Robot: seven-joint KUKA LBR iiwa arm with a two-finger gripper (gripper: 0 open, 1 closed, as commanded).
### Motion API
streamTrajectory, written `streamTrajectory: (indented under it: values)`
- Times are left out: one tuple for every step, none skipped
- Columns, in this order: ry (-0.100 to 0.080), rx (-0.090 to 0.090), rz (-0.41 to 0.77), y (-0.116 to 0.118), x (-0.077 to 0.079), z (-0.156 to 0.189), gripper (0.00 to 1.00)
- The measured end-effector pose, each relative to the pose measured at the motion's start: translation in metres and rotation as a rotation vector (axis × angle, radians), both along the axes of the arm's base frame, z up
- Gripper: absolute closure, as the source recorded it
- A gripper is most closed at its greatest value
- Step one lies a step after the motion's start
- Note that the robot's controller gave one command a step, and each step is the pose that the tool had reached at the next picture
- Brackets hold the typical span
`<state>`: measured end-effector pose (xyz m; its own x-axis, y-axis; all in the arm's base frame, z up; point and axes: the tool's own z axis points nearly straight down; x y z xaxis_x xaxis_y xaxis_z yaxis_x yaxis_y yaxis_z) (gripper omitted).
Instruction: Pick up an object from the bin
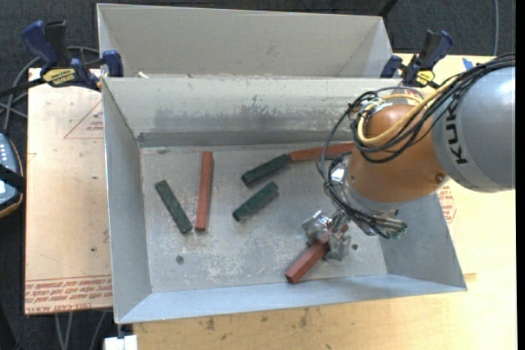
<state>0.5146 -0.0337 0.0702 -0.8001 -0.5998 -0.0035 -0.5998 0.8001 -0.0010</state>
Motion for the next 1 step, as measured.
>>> streamTrajectory:
  values:
    - [0.001,0.001,0.0,0.0006,-0.0004,-0.0002,0.0]
